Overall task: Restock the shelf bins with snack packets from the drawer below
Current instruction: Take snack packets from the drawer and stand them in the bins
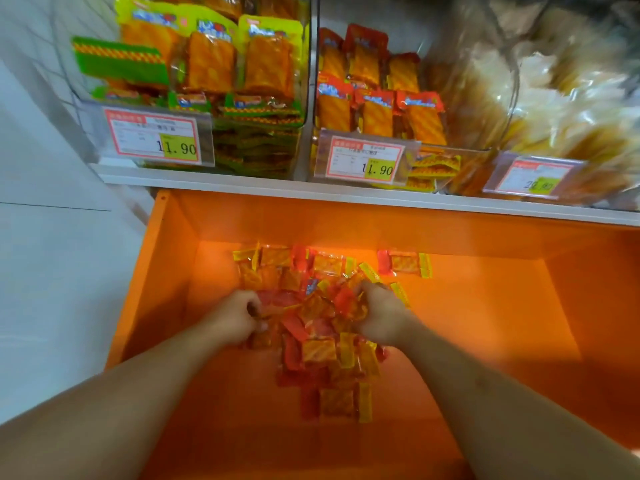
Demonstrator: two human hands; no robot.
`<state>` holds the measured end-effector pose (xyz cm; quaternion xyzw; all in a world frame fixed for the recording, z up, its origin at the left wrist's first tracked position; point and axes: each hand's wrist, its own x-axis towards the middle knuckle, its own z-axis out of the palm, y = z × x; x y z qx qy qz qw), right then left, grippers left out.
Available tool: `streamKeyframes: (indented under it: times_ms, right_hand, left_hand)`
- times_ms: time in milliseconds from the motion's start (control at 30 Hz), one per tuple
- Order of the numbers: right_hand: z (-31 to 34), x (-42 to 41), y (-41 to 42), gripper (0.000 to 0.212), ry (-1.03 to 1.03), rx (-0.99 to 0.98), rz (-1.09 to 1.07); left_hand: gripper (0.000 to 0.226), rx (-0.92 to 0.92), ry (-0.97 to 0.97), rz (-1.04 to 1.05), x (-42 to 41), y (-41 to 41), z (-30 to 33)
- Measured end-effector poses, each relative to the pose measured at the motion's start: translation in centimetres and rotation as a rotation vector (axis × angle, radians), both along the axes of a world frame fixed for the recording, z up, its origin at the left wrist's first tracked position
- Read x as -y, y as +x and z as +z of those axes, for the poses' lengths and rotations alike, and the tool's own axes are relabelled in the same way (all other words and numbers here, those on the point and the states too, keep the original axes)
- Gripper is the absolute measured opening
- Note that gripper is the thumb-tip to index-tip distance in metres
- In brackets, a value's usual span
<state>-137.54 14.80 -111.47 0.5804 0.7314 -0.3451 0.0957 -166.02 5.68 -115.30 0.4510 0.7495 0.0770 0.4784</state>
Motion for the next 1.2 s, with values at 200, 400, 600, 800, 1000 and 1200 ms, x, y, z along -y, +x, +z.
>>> streamKeyframes:
  times_ms: [200, 400, 600, 800, 1000, 1200]
  right_hand:
    - [9.2, -0.1, -2.8, 0.052, -0.116, -0.281, -0.13]
    - [20.8, 1.9, -3.2, 0.034, -0.242, -0.601, -0.272]
    - [28.0, 4.5, -1.7, 0.03, -0.186, -0.796, -0.301]
    - [30.2, 5.0, -1.8, 0.025, -0.11, -0.936, -0.234]
    - [30.0, 3.8, -4.0, 0.022, -0.071, -0.977, -0.209]
    - [29.0, 1.6, -4.9, 0.024, 0.058, -1.021, -0.3]
  left_hand:
    - [0.02, 0.125, 0.204, 0.128, -1.1, -0.7, 9.5]
    - [0.01, 0.316, 0.34, 0.219, -1.0, 1.3, 21.2]
    - [0.006, 0.424, 0.464, 0.106, 1.1, 1.7, 30.1]
    - [0.008, 0.269, 0.589, 0.101, 2.1, 0.9, 33.2]
    - [0.012, 0.417, 0.6, 0.213, 1.2, 2.4, 34.2]
    - [0.016, 0.702, 0.51, 0.333, 0.0, 3.0, 34.6]
